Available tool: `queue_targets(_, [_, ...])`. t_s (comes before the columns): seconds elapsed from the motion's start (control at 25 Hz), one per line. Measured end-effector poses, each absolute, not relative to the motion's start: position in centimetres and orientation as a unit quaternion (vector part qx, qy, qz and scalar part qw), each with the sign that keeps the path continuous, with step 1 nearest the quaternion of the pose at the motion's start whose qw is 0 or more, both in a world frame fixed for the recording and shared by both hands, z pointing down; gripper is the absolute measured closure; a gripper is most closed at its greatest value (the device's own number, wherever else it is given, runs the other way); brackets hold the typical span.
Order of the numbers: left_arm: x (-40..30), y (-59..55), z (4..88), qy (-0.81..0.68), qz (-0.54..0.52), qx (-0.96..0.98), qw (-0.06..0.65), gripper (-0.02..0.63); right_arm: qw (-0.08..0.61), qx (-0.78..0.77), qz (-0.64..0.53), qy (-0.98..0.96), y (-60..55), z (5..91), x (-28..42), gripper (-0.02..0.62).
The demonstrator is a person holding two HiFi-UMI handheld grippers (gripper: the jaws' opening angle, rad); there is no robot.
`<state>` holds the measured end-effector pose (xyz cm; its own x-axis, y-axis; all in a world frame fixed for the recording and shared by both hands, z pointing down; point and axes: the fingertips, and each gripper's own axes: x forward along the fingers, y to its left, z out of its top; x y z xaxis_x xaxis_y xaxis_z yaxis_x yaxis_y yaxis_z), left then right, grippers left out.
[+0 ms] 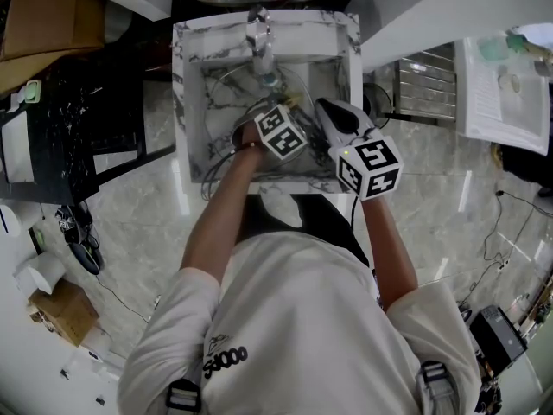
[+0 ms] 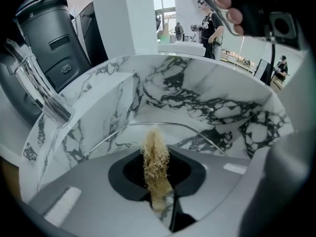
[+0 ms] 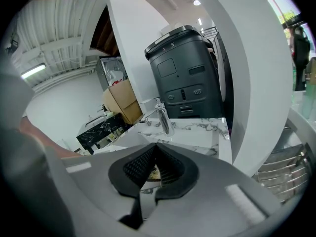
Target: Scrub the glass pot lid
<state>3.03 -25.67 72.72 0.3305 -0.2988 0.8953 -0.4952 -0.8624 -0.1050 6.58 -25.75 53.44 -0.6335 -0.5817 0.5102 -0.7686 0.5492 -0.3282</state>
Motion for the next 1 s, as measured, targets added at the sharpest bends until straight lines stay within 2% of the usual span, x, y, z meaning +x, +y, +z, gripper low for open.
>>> queue_targets(0.44, [4.6,-19.2,72.8,-0.117,0.535,0.831,0.102,0.548,0.172,0.386,0.267,-0.866,-23.6,53.3,5.9,0.591])
queue_targets(1.0, [0.6,-15.6,73.1,-0.111,0.571,0.800,0.146,0.546,0.168,0.368,0.267,-0.875,-21.6,52.7,4.1,0.591])
